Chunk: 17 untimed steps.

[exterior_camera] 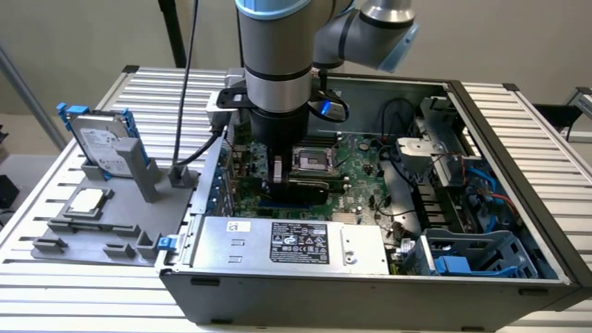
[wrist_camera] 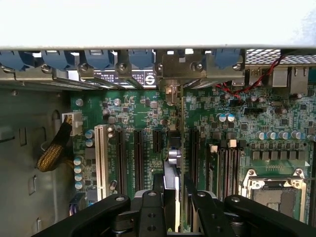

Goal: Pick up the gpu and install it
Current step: 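Insert the gpu into the slot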

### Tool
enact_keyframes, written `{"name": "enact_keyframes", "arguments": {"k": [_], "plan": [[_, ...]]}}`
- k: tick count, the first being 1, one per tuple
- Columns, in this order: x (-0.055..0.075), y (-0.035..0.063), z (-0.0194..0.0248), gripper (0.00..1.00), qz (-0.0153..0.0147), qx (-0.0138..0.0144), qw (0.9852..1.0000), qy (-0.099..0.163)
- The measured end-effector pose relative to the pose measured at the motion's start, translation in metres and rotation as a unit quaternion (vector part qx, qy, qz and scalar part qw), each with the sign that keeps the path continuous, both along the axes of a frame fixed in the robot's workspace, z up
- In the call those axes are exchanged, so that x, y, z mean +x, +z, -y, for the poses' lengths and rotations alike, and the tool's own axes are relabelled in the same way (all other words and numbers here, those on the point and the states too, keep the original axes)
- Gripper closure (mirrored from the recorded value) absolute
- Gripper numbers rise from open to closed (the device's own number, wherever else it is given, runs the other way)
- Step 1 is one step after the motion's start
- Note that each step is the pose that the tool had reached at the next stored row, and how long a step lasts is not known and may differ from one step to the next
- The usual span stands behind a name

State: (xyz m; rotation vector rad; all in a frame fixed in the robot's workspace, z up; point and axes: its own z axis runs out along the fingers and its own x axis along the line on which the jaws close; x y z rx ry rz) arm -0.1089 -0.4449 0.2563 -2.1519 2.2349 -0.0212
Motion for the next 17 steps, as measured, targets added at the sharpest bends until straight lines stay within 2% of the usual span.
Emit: {"name": "enact_keyframes", "arguments": {"k": [17], "plan": [[-0.002,-0.0001,-0.0004,0.73,-0.0001,0.0008,1.0,0.0]]}}
